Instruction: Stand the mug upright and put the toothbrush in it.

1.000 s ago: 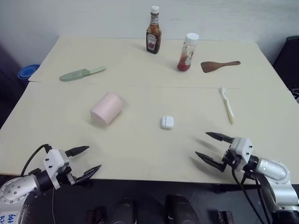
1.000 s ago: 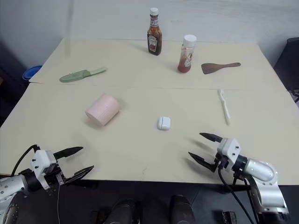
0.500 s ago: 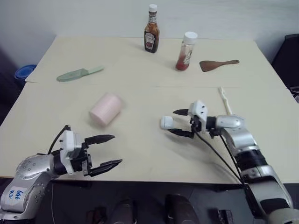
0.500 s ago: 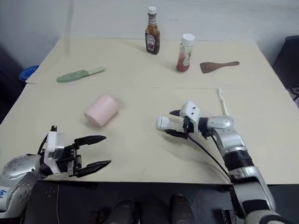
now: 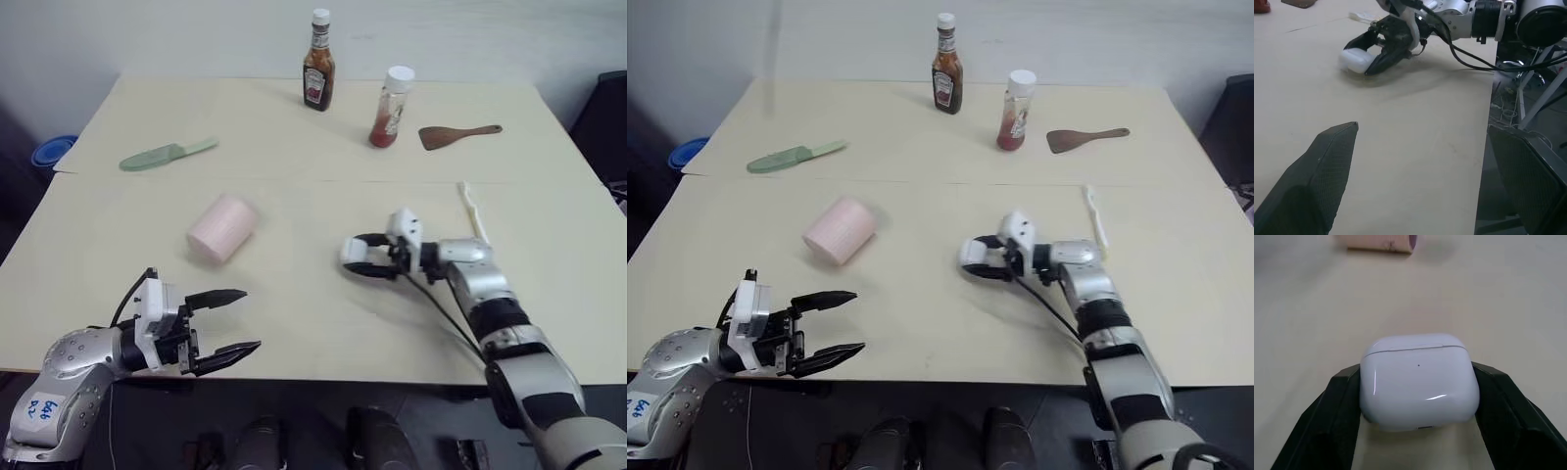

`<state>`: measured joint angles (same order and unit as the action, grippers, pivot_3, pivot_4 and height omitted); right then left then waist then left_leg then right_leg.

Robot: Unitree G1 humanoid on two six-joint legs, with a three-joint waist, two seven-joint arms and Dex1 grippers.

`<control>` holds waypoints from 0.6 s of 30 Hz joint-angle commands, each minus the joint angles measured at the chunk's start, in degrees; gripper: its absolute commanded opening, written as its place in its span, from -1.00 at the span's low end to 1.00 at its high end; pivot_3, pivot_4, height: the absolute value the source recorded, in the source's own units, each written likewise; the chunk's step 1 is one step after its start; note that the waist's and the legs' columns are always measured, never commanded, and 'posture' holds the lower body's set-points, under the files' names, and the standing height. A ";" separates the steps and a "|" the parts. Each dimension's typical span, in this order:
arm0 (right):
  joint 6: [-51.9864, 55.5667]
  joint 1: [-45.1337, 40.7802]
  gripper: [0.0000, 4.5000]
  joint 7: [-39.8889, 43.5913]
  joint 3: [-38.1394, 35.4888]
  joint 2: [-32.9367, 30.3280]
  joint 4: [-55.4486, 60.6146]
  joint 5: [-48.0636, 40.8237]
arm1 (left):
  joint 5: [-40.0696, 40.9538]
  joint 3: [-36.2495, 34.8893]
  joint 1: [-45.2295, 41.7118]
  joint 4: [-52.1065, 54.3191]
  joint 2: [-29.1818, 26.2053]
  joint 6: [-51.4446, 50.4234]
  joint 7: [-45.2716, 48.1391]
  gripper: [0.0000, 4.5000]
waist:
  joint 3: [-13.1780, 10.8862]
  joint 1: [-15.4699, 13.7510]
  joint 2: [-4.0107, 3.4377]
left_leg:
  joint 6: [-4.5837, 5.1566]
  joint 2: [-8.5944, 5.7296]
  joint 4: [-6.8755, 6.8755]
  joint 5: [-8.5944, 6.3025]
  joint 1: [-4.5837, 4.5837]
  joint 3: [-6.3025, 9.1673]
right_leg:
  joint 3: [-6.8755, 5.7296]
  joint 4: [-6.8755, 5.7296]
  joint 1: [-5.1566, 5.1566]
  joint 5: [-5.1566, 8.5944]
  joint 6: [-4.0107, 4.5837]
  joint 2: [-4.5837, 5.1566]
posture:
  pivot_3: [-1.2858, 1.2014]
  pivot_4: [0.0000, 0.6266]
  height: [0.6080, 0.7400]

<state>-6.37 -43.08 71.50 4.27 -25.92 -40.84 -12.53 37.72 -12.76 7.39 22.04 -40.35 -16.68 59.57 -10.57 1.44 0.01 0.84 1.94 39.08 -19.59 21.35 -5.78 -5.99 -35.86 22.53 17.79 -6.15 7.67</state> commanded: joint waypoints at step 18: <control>4.44 36.76 0.58 -11.25 -30.87 -23.20 11.51 -7.20 | -1.62 2.27 -6.80 -2.84 2.63 1.17 -0.51 1.00 | -0.02 0.18 -0.07 | 0.03 0.03 -0.15 -0.07 -0.21 -0.38 | 0.16 0.33 -0.01 -0.05 -0.09 -0.16 | 0.03 -0.52 1.00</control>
<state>-1.02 -5.57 60.34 -25.96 -48.77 -29.86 -19.05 35.98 -9.64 0.65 19.20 -37.15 -16.05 58.59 -10.59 1.62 -0.06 0.87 1.97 38.94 -19.65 21.15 -6.16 -5.83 -35.52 22.52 17.74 -6.24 7.52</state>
